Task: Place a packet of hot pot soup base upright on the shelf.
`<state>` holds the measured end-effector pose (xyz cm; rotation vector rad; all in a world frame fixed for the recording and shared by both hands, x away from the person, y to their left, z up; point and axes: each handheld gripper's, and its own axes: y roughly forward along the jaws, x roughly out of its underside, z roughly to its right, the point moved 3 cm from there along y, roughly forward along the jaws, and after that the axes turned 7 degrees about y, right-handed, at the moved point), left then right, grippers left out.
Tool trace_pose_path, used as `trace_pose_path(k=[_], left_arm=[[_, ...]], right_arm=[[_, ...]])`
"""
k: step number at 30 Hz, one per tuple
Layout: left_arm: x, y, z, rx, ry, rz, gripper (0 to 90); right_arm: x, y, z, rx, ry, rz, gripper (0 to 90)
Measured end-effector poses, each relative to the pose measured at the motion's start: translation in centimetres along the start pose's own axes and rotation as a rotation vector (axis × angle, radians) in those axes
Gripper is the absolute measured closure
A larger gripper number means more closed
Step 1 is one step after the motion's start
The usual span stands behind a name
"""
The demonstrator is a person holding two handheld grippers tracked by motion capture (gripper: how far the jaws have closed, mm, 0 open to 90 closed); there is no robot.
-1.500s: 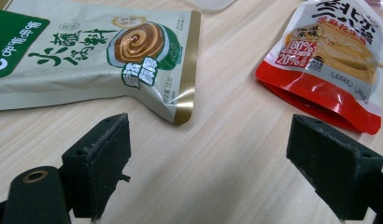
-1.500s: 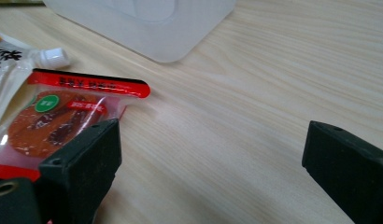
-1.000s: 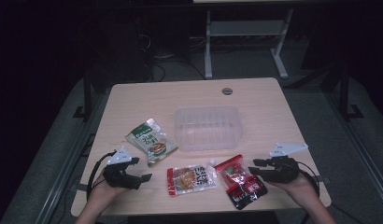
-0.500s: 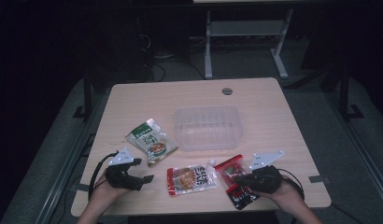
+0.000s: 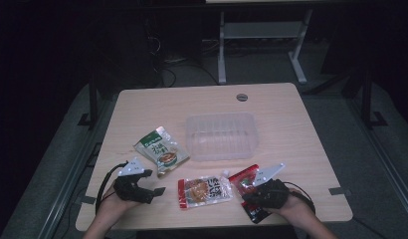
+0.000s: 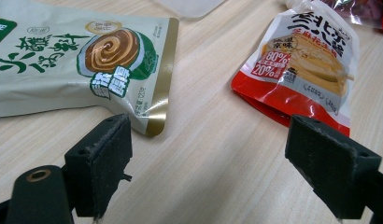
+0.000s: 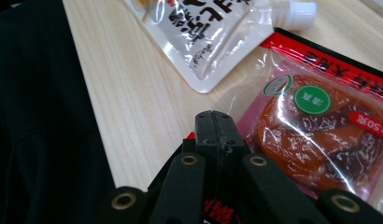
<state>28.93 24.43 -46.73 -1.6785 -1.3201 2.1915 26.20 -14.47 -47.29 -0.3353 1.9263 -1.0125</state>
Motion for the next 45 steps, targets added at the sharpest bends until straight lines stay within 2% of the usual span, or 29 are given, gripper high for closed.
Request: trace_pose_path(k=[12, 29, 37, 42, 45], left_arm=[[0.0, 0.0, 0.0, 0.005, 0.002, -0.003, 14.3], [0.1, 0.0, 0.1, 0.014, 0.006, -0.008, 14.3], [0.1, -0.1, 0.1, 0.016, 0.008, -0.009, 14.6], [0.1, -0.1, 0.2, 0.023, 0.017, -0.013, 16.5], [0.0, -0.1, 0.2, 0.025, 0.017, -0.012, 16.7]], right_arm=[[0.8, -1.0, 1.3, 0.033, 0.051, -0.006, 89.8], [2.5, -3.4, 4.5, 0.091, 0.169, 0.009, 89.8], [2.9, -4.1, 5.6, 0.118, 0.195, 0.014, 89.8], [3.3, -4.7, 6.7, 0.151, 0.224, 0.025, 89.8], [3.4, -4.9, 7.0, 0.159, 0.221, 0.03, 89.8]])
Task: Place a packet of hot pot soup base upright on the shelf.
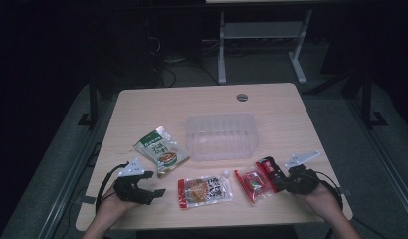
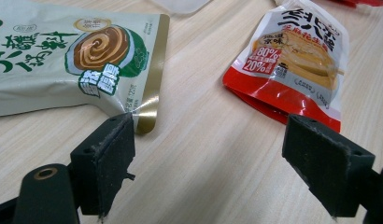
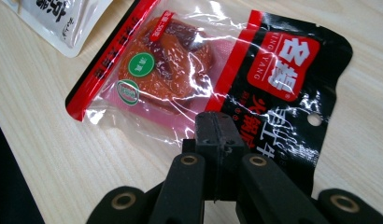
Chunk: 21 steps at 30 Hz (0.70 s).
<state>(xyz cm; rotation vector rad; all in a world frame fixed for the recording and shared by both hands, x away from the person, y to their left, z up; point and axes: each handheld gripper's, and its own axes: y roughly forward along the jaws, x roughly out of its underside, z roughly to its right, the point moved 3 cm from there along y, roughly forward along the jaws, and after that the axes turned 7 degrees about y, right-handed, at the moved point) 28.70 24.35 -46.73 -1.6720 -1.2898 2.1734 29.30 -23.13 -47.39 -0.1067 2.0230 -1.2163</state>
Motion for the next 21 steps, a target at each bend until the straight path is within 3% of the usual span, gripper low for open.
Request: trace_pose_path(k=[5, 8, 9, 17, 21], left_arm=[[0.0, 0.1, 0.1, 0.003, -0.005, 0.001, 16.7], [0.0, 0.2, 0.1, 0.007, -0.009, -0.012, 16.7], [0.0, 0.2, 0.1, 0.005, 0.006, -0.01, 16.7], [-0.2, 0.5, 0.4, 0.015, -0.007, -0.004, 16.7], [-0.4, 0.6, 0.7, 0.023, 0.0, -0.005, 16.7]], right_arm=[[-0.7, -0.6, -0.2, -0.006, -0.007, 0.074, 89.8], [-1.3, -0.4, -0.4, -0.009, -0.006, 0.088, 89.8], [-1.4, -0.2, -0.4, -0.009, -0.015, 0.086, 89.8], [-3.0, 1.3, -0.9, 0.026, -0.031, 0.078, 89.8], [-3.2, 2.1, -1.4, 0.03, -0.053, 0.048, 89.8]])
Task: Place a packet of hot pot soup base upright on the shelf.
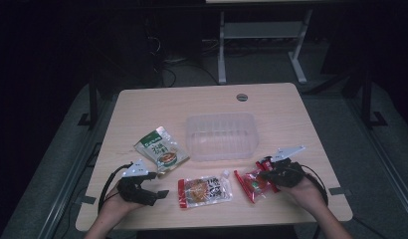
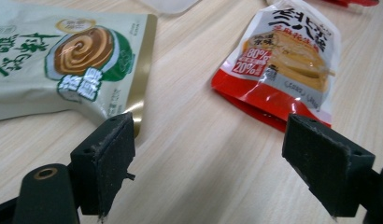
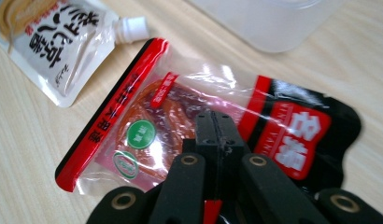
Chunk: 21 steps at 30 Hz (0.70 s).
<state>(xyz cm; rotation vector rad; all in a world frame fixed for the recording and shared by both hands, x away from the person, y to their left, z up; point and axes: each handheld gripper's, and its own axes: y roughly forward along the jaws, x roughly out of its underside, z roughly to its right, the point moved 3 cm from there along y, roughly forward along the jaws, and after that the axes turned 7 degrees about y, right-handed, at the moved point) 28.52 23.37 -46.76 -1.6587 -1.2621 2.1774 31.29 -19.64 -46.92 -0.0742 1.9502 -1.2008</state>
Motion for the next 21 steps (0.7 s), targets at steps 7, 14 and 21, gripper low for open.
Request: trace_pose_path(k=[7, 14, 21], left_arm=[[-1.1, 0.1, 1.2, 0.013, 0.043, 0.038, 20.3], [-3.1, 0.3, 3.0, 0.043, 0.083, 0.092, 29.0], [-5.5, 1.8, 4.3, 0.082, 0.107, 0.103, 51.8]], right_arm=[[-1.2, 1.0, -1.1, -0.038, -0.023, 0.007, 89.8], [-1.7, 1.0, -1.8, -0.051, -0.035, 0.037, 89.8], [-1.7, -0.8, 0.1, -0.023, 0.027, 0.095, 75.5]])
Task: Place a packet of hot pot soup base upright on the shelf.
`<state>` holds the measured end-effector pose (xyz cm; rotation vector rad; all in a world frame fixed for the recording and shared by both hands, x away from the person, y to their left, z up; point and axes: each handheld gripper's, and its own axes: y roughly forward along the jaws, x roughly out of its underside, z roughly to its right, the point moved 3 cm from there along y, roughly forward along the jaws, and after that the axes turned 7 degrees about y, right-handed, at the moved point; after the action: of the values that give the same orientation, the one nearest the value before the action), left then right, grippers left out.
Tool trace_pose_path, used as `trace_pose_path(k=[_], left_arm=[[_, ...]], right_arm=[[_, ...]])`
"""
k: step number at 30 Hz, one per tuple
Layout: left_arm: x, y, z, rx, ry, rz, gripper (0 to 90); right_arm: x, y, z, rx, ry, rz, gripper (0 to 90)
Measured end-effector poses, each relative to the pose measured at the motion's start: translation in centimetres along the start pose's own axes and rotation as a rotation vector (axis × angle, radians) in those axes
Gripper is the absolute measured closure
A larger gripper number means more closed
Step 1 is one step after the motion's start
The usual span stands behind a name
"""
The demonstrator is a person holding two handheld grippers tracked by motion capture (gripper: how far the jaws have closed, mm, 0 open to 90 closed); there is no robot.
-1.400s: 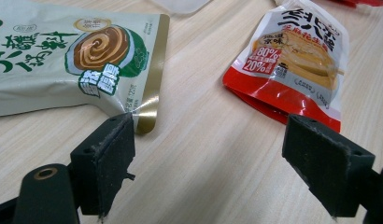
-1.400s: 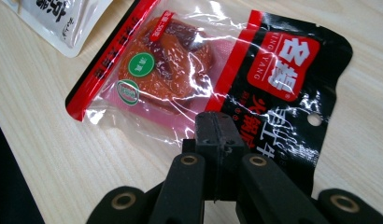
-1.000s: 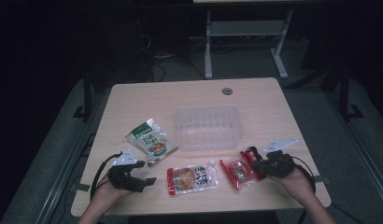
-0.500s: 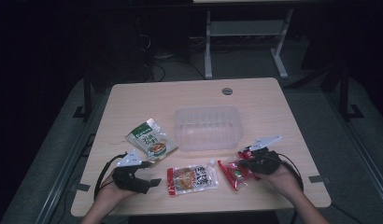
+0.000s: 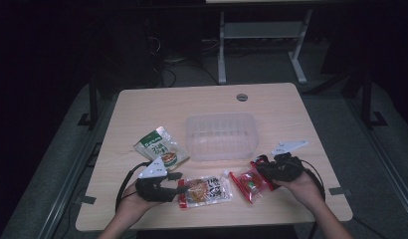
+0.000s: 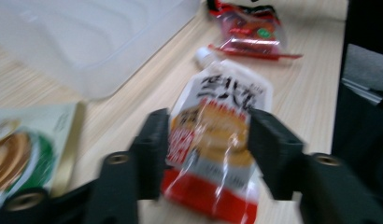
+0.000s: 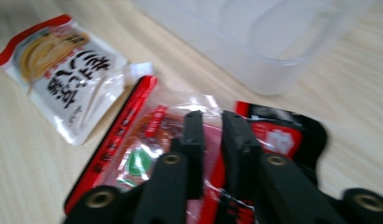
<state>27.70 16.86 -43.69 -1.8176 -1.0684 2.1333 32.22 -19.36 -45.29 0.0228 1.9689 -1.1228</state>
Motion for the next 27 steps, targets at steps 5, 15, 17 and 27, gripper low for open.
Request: trace_pose_path(k=[5, 15, 17, 27], left_arm=[[-1.7, 1.7, 0.4, 0.033, 0.021, -0.013, 73.4], [-4.9, 6.4, 1.7, 0.118, 0.091, -0.055, 89.7], [-5.7, 7.9, 1.9, 0.137, 0.099, -0.045, 89.7], [-7.1, 13.2, 3.3, 0.191, 0.126, -0.055, 89.7]], right_arm=[[0.0, -1.1, 1.2, 0.03, 0.016, 0.037, 61.9], [1.1, -3.5, 3.7, 0.094, 0.081, 0.077, 40.4], [1.4, -3.8, 4.1, 0.1, 0.086, 0.08, 39.6], [2.2, -4.5, 5.1, 0.119, 0.122, 0.082, 34.8]])
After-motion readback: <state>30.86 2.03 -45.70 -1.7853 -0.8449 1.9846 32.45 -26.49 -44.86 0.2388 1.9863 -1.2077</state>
